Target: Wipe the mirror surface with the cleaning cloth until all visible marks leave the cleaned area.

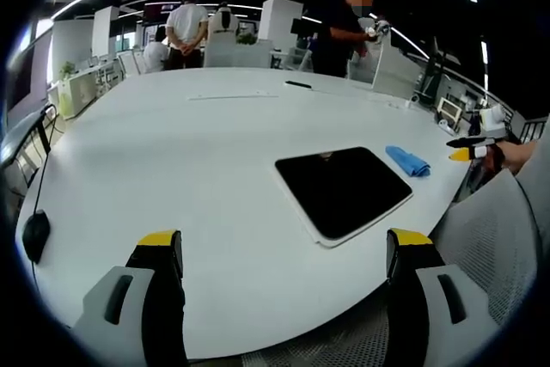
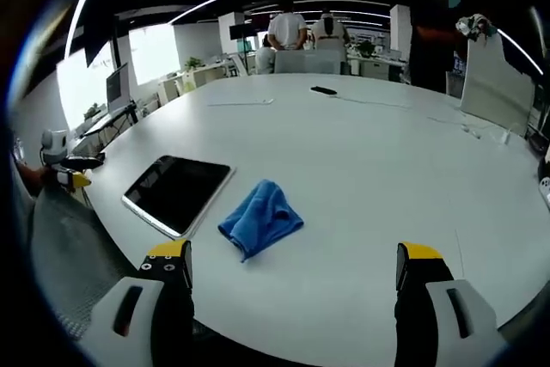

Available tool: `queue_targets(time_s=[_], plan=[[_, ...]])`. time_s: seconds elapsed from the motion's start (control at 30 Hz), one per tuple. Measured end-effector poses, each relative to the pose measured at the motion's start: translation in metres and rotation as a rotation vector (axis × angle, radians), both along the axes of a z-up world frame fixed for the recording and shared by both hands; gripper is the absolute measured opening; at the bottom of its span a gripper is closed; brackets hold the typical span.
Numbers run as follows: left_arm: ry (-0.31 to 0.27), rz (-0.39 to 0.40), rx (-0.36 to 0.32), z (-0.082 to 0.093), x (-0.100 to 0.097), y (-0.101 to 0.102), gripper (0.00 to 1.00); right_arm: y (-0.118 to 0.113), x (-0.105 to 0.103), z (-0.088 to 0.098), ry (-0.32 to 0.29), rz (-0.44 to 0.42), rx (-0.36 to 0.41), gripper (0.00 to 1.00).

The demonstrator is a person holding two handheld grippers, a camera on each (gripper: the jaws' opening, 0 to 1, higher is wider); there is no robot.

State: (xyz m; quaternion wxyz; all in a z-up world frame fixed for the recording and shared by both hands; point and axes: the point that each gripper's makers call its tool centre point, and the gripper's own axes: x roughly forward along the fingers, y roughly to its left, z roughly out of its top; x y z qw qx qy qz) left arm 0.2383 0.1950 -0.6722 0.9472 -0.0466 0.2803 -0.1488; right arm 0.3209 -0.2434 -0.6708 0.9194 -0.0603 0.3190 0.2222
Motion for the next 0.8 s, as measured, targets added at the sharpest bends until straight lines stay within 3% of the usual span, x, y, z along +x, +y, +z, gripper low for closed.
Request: queue_targets(time_s=[0.53, 0.63, 0.8], plan=[[0.006, -0.010, 0.001, -0.001, -0.001, -0.003, 0.97, 0.020, 0.033, 0.044, -0.047, -0.015, 0.005, 0.95], [0.009, -0.013, 0.001, -0.001, -0.001, -0.003, 0.97, 0.017, 0.034, 0.040, 0.007, -0.040, -0.041, 0.92], [0.012, -0.015, 0.000, -0.003, -0.001, -0.003, 0.97, 0.034, 0.039, 0.047, 0.044, -0.017, -0.092, 0.88]])
